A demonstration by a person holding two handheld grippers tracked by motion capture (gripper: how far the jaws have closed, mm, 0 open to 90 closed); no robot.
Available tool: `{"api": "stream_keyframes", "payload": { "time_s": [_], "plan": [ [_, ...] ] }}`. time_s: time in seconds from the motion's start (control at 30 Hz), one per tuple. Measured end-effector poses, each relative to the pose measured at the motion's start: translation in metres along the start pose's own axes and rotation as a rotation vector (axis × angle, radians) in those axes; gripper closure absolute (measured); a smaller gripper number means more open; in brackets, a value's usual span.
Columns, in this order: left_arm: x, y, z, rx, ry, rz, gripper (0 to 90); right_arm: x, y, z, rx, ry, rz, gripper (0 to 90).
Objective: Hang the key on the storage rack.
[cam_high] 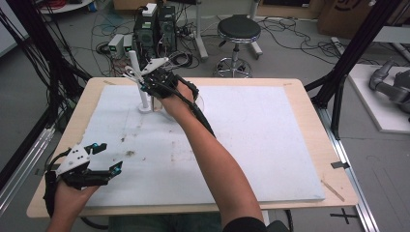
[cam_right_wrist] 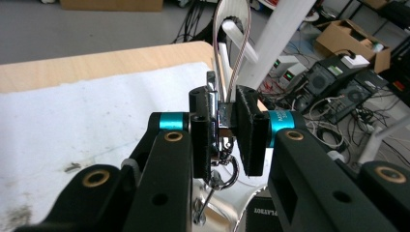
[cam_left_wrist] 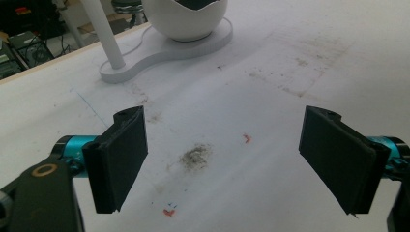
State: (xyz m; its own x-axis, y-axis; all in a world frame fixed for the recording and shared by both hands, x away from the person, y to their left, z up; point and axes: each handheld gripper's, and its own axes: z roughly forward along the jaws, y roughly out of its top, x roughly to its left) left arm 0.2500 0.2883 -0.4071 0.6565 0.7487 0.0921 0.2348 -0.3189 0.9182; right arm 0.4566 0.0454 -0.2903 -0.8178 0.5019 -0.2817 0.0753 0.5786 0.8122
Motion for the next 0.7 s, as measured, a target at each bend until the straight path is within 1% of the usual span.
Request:
{"api": "stream_keyframes", "payload": {
  "time_s": [0.03,0.07,0.13,0.27,0.33,0.37,0.4,0.43,0.5,0.53,0.57,0.63,0.7],
  "plan": [
    [0.0,0.0,0.0,-0.001,0.0,-0.001,17.5,0.0,-0.001,0.002,0.01,0.002,0.006,78.6],
    [0.0,0.0,0.0,-0.001,-0.001,-0.001,17.5,-0.001,-0.002,0.003,0.011,-0.008,-0.004,78.5],
    [0.0,-0.001,0.0,0.001,0.0,-0.002,17.5,-0.001,-0.003,0.006,0.027,-0.009,-0.002,78.5],
    [0.001,-0.001,-0.001,0.001,0.0,-0.002,17.5,-0.003,-0.005,0.01,0.054,-0.027,-0.007,78.5],
    [0.001,-0.001,-0.001,0.001,0.0,-0.001,17.5,-0.003,-0.007,0.012,0.057,-0.031,-0.005,78.4],
    [0.001,-0.001,-0.001,0.001,-0.001,-0.004,17.5,-0.004,-0.007,0.013,0.056,-0.042,-0.013,77.8],
    [0.001,-0.001,-0.001,0.002,-0.001,-0.004,17.5,-0.004,-0.007,0.013,0.058,-0.042,-0.005,76.6],
    [0.001,-0.001,-0.001,0.002,0.001,-0.005,17.5,-0.004,-0.007,0.012,0.05,-0.035,0.007,72.4],
    [0.001,-0.002,0.0,0.005,-0.001,-0.003,17.5,-0.004,-0.007,0.009,0.031,-0.037,0.004,69.9],
    [0.001,-0.002,0.0,0.006,-0.001,-0.003,17.5,-0.004,-0.007,0.007,0.02,-0.035,0.006,66.5],
    [0.001,-0.002,0.0,0.007,-0.002,-0.003,17.5,-0.005,-0.007,0.005,0.019,-0.036,0.015,65.8],
    [0.001,-0.002,0.001,0.006,-0.005,-0.004,17.5,-0.006,-0.008,0.0,0.005,-0.034,0.008,65.5],
    [0.001,-0.002,0.001,0.008,-0.006,-0.001,17.5,-0.01,-0.01,-0.007,-0.011,-0.036,0.022,60.8]
  ]
}}
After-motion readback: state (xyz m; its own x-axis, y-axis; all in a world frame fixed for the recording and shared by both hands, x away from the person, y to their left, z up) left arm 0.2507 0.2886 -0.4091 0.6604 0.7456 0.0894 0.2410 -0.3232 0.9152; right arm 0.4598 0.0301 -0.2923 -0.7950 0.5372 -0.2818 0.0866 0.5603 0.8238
